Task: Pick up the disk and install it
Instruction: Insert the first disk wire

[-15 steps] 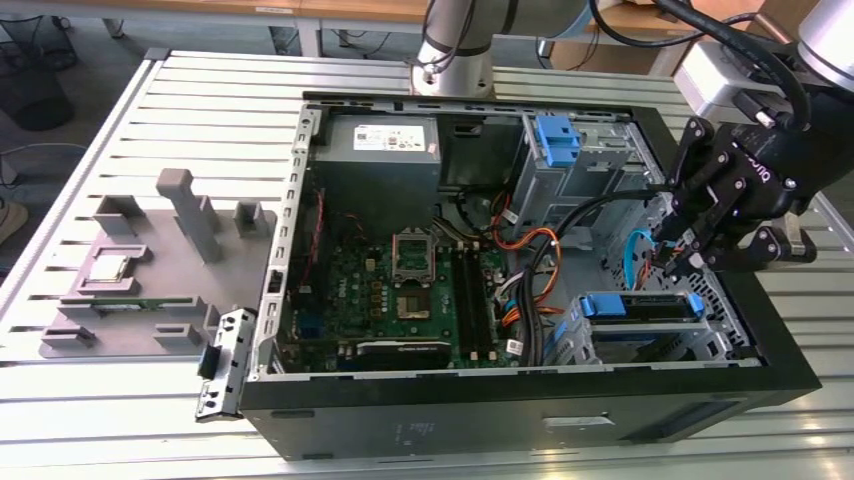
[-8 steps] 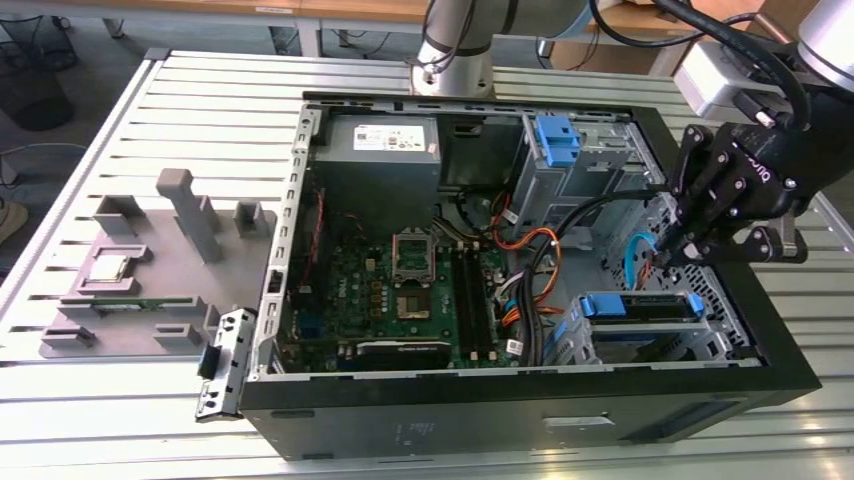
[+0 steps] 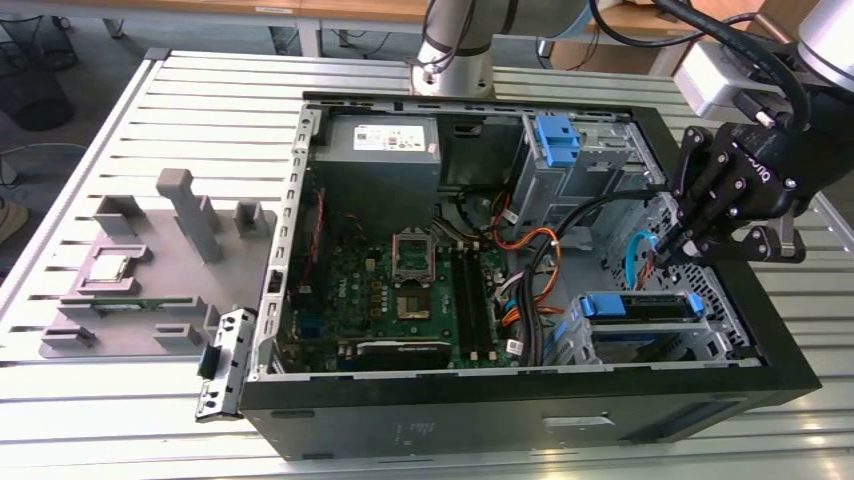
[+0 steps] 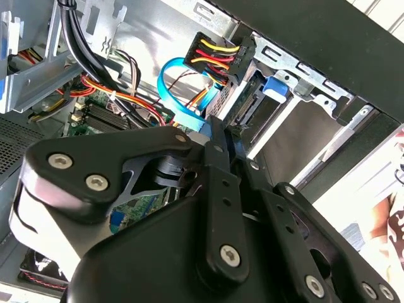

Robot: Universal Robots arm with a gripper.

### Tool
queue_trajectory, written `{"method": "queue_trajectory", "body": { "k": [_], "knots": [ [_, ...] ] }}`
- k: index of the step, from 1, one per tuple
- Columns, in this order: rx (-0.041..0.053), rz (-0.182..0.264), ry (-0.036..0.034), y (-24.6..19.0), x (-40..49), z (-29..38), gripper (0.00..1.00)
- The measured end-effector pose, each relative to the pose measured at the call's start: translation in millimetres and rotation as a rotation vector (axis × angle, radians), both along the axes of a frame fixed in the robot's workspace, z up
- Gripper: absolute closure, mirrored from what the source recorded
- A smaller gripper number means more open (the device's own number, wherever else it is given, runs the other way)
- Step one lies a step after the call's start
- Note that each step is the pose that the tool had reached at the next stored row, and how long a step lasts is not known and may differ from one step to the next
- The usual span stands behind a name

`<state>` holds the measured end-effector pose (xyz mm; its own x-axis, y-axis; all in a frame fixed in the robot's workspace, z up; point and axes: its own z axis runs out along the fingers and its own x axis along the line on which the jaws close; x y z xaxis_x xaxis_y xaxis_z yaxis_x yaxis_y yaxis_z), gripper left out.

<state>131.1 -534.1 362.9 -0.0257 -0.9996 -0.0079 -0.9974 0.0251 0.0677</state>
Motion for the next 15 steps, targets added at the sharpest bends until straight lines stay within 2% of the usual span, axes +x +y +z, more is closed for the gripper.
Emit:
{"method": "queue_trajectory", "body": {
  "k": [6, 8, 12, 15],
  "knots": [
    [-0.0002, 0.000, -0.0003, -0.2, 0.0, -0.1, 0.84],
    [-0.0001, 0.000, -0.0025, -1.2, -0.4, -0.5, 0.84],
    [-0.0001, 0.000, -0.0147, -4.0, -2.1, -1.4, 0.84],
    [0.0000, 0.001, -0.0294, -6.8, -4.7, -2.1, 0.84]
  ]
}}
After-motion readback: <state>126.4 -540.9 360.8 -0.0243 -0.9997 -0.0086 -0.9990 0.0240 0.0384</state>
